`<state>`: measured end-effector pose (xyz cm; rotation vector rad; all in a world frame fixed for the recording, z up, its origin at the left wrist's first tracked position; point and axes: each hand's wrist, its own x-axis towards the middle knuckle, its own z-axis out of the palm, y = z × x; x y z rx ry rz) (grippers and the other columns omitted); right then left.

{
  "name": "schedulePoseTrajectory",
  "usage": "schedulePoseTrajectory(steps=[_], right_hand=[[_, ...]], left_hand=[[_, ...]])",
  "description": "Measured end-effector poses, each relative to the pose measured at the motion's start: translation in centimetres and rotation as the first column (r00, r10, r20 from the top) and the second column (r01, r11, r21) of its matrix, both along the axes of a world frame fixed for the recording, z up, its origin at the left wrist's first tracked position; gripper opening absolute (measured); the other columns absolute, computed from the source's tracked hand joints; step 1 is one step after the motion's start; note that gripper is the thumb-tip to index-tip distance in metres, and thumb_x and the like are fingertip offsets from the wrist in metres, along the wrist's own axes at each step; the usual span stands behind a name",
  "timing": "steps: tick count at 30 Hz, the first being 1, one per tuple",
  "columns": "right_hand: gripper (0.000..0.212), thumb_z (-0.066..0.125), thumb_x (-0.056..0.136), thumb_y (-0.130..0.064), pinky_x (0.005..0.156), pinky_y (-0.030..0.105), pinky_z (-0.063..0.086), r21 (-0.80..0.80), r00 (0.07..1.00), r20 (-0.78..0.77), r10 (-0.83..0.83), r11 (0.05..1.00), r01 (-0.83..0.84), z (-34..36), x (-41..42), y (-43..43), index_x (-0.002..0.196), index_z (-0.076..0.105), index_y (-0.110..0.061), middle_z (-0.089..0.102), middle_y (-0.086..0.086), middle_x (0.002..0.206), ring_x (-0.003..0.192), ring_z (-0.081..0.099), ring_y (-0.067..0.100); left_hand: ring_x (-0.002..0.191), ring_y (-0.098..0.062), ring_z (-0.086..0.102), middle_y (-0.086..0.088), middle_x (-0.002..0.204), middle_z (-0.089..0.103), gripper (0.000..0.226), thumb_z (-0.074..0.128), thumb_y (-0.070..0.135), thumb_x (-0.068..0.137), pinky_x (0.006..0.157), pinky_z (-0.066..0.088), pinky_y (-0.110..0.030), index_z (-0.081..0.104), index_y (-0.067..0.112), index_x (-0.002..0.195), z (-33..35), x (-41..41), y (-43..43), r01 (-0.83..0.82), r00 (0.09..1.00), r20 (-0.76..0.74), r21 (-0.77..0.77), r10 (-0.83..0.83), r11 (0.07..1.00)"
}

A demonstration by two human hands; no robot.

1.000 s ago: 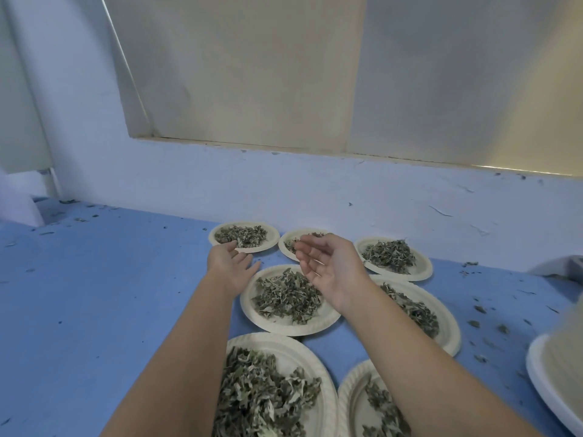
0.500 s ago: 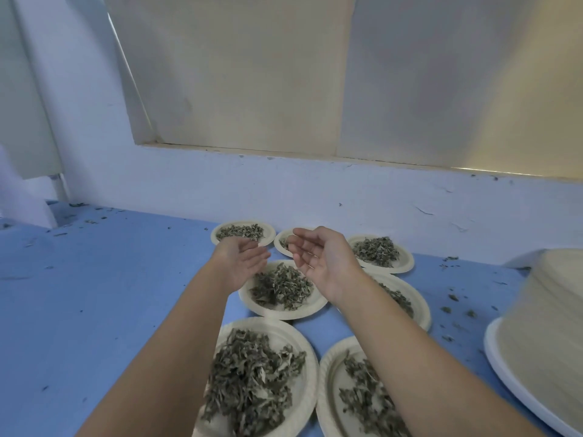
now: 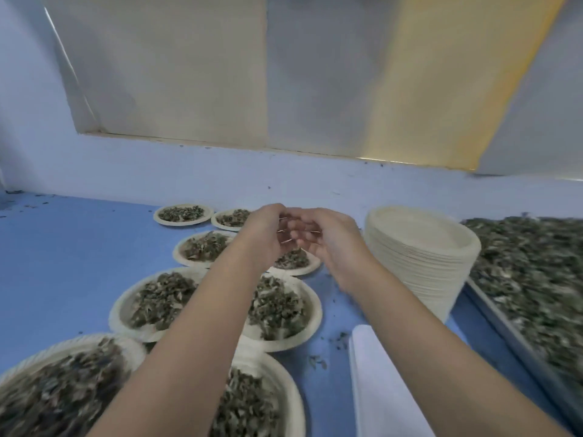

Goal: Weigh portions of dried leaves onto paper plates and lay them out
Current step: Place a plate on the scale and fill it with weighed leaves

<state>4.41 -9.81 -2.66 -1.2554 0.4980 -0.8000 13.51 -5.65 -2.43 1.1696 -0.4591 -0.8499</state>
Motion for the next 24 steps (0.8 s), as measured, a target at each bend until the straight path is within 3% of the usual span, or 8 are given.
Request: schedulePoseTrajectory(steps=[4, 7, 9, 12, 14, 17, 24], right_hand=[[0.017, 0.053, 0.089, -0.005, 0.051, 0.018, 0.044, -0.38, 0.97, -0.11, -0.217, 0.911, 0.16, 0.1, -4.9, -1.3, 0.079, 0.066, -0.012, 0.067, 0.002, 0.069, 0.05, 0.058, 0.005], [0.015, 0.058, 0.087, -0.011, 0.062, 0.017, 0.045, -0.623, 0.903, -0.088, -0.42, 0.73, 0.279, -0.2, -8.2, -3.0, 0.08, 0.067, -0.021, 0.069, -0.008, 0.071, 0.062, 0.062, 0.001], [0.013, 0.06, 0.087, -0.014, 0.067, 0.009, 0.044, -0.752, 0.837, -0.062, -0.544, 0.576, 0.319, -0.2, -10.1, -4.1, 0.084, 0.07, -0.022, 0.07, -0.01, 0.078, 0.073, 0.062, 0.001], [0.017, 0.059, 0.089, -0.019, 0.072, 0.011, 0.041, -0.902, 0.714, -0.121, -0.69, 0.377, 0.211, -0.2, -12.3, -5.6, 0.098, 0.074, -0.018, 0.073, -0.005, 0.095, 0.086, 0.061, 0.006], [0.023, 0.056, 0.093, -0.022, 0.086, 0.025, 0.046, -0.937, 0.653, -0.221, -0.724, 0.343, 0.063, -0.4, -13.3, -6.2, 0.106, 0.073, -0.015, 0.072, -0.002, 0.107, 0.099, 0.064, 0.014], [0.026, 0.051, 0.095, -0.021, 0.082, 0.041, 0.051, -0.939, 0.635, -0.297, -0.713, 0.339, -0.058, -0.5, -13.8, -6.4, 0.098, 0.072, -0.007, 0.072, 0.011, 0.098, 0.095, 0.065, 0.027], [0.03, 0.045, 0.099, -0.02, 0.083, 0.044, 0.05, -0.946, 0.616, -0.324, -0.718, 0.264, -0.189, -0.5, -13.8, -6.4, 0.104, 0.069, -0.003, 0.071, 0.015, 0.103, 0.099, 0.062, 0.03]], left_hand=[[0.042, -0.011, 0.057, 0.0, 0.051, 0.061, 0.028, 0.036, 0.006, 0.094, 0.049, 0.048, -0.021, 0.059, 0.007, 0.078, -0.3, -5.4, -0.3, 0.032, 0.999, -0.035, -0.098, -0.036, 0.995], [0.062, -0.012, 0.067, -0.001, 0.071, 0.071, 0.02, 0.044, 0.008, 0.094, 0.058, 0.051, -0.021, 0.062, 0.007, 0.086, -1.0, -8.4, -0.4, 0.052, 0.993, -0.097, -0.129, -0.064, 0.99], [0.068, -0.013, 0.066, -0.002, 0.076, 0.07, 0.019, 0.045, 0.009, 0.094, 0.064, 0.05, -0.02, 0.062, 0.008, 0.084, -1.6, -10.1, -0.6, 0.023, 0.987, -0.156, -0.133, -0.044, 0.991], [0.074, -0.013, 0.064, -0.003, 0.08, 0.068, 0.02, 0.045, 0.01, 0.095, 0.072, 0.049, -0.021, 0.062, 0.01, 0.084, -2.6, -12.1, -0.7, 0.02, 0.976, -0.211, -0.128, -0.047, 0.992], [0.074, -0.013, 0.065, -0.003, 0.081, 0.069, 0.019, 0.045, 0.009, 0.094, 0.073, 0.049, -0.021, 0.062, 0.009, 0.085, -3.1, -12.8, -0.7, 0.006, 0.976, -0.214, -0.118, -0.032, 0.993], [0.072, -0.011, 0.066, -0.001, 0.078, 0.071, 0.023, 0.042, 0.008, 0.094, 0.071, 0.05, -0.021, 0.064, 0.01, 0.087, -3.3, -13.1, -0.7, -0.044, 0.982, -0.19, -0.105, 0.024, 0.993], [0.07, -0.01, 0.065, 0.003, 0.07, 0.072, 0.025, 0.041, 0.009, 0.094, 0.068, 0.049, -0.02, 0.064, 0.011, 0.085, -3.2, -13.2, -0.3, -0.059, 0.983, -0.18, -0.105, 0.039, 0.993]])
